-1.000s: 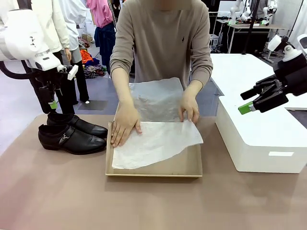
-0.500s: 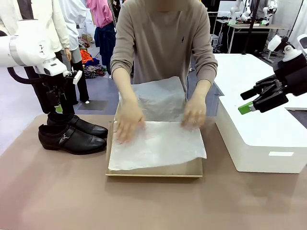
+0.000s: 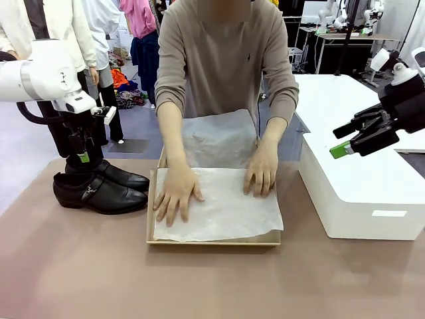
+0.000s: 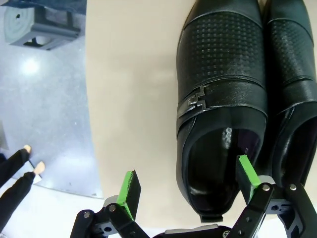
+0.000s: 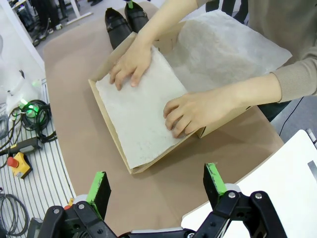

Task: Pack the shoes into the box.
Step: Place one shoe of the Shoes into the Shoes Box.

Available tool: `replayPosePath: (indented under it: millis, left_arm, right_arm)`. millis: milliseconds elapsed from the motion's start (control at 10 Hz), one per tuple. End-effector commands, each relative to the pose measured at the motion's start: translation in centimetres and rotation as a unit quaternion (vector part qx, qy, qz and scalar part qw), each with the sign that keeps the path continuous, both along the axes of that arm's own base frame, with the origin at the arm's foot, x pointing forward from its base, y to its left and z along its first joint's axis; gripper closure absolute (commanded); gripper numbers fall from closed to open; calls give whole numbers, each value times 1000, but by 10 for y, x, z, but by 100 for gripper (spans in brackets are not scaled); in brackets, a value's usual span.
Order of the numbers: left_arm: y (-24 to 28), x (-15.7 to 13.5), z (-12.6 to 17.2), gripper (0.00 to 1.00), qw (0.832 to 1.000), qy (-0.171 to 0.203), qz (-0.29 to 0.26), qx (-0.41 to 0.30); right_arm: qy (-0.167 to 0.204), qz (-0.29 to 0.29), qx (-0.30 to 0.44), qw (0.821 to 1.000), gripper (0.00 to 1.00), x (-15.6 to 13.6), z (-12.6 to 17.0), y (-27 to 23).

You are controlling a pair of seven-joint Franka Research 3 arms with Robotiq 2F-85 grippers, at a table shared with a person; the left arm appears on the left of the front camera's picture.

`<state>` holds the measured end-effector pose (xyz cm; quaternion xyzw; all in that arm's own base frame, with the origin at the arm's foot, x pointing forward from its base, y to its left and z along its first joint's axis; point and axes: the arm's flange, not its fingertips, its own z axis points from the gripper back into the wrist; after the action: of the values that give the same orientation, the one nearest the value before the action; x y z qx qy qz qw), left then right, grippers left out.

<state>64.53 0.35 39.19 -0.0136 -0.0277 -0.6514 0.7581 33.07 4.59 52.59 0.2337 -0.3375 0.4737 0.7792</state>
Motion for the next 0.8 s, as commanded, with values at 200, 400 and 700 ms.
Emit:
replayPosePath:
  millis: [200, 400, 700]
  left_arm:
    - [3, 13, -11, 0, 1000, 1, -4, 8]
    - [4, 16, -19, 0, 999, -3, -29, 18]
    - [3, 18, -26, 0, 999, -3, -40, 17]
  right_arm:
    - [-11, 13, 12, 1000, 0, 4, 0, -1]
    - [-11, 13, 12, 1000, 0, 4, 0, -1]
    - [-11, 13, 12, 1000, 0, 4, 0, -1]
